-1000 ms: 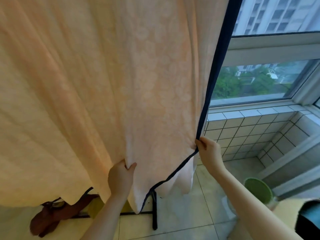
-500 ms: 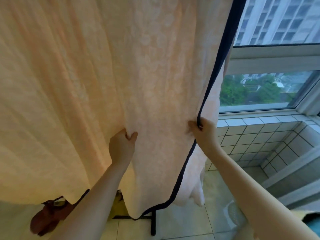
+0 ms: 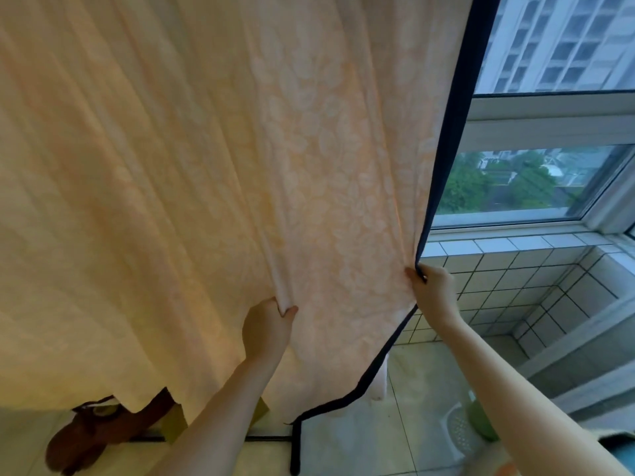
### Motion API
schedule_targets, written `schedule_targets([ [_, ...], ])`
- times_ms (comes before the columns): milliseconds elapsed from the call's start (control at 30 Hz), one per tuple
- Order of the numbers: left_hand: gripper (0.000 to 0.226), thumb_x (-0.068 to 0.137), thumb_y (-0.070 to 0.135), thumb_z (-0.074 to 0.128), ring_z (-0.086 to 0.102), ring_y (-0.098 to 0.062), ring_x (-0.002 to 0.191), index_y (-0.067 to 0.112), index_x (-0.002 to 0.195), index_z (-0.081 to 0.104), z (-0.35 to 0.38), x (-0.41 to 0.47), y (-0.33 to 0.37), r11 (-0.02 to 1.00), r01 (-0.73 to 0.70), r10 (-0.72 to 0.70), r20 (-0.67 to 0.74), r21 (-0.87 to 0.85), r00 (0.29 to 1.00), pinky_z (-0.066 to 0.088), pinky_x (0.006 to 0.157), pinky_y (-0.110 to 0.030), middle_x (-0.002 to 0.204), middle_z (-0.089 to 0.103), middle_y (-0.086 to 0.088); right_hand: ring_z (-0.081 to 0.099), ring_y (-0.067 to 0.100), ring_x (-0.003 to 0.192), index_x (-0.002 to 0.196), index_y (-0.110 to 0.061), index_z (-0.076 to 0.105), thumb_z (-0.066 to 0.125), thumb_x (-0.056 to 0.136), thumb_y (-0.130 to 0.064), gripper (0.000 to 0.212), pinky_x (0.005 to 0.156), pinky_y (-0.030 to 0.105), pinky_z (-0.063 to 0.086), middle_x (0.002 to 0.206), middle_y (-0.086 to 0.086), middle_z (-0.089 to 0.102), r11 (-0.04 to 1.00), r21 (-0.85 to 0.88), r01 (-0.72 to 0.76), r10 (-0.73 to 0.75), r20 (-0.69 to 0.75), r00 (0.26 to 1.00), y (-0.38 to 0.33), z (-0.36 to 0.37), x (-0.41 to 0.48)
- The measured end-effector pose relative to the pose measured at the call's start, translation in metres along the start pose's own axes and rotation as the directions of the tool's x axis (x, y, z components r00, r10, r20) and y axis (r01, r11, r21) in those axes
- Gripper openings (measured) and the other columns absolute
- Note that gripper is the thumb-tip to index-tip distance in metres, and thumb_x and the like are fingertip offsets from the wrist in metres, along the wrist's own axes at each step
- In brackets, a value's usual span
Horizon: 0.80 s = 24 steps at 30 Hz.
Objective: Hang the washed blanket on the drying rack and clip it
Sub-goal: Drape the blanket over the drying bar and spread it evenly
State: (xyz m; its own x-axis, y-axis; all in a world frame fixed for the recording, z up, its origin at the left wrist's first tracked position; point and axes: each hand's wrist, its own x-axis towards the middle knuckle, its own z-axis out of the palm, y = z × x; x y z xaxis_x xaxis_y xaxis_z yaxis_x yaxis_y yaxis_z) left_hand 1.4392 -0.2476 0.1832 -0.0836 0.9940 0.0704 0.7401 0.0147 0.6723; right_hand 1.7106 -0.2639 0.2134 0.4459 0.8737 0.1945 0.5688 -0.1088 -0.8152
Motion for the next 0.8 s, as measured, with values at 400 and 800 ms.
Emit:
schedule_targets([
  [400, 0.017, 0.089, 0.031, 0.066, 0.06, -0.014, 0.056, 0.015, 0.082, 0.068, 0.006, -0.009, -0.009, 1.0, 0.006, -0.007, -0.038, -0.029, 0.999, 0.053, 0.054, -0.037, 0.067, 0.065, 0.002, 0.046, 0.021, 0.049, 0.056, -0.011, 0.049, 0.055, 0.096, -0.022, 0.042, 0.049, 0.031, 0.033, 0.054, 0.005, 0.051, 0.993, -0.112, -0.043, 0.052, 0.085, 0.995, 0.012, 0.002, -0.004],
  [800, 0.016, 0.088, 0.027, 0.067, 0.063, -0.007, 0.077, 0.017, 0.1, 0.072, -0.06, 0.003, -0.029, 0.984, -0.123, 0.078, -0.309, -0.13, 0.948, 0.055, 0.067, -0.028, 0.087, 0.07, 0.008, 0.038, 0.011, 0.049, 0.063, -0.016, 0.039, 0.042, 0.099, -0.043, 0.045, 0.05, 0.024, 0.034, 0.058, -0.002, 0.039, 0.814, -0.522, 0.255, 0.135, 0.597, 0.791, -0.07, 0.054, -0.044],
])
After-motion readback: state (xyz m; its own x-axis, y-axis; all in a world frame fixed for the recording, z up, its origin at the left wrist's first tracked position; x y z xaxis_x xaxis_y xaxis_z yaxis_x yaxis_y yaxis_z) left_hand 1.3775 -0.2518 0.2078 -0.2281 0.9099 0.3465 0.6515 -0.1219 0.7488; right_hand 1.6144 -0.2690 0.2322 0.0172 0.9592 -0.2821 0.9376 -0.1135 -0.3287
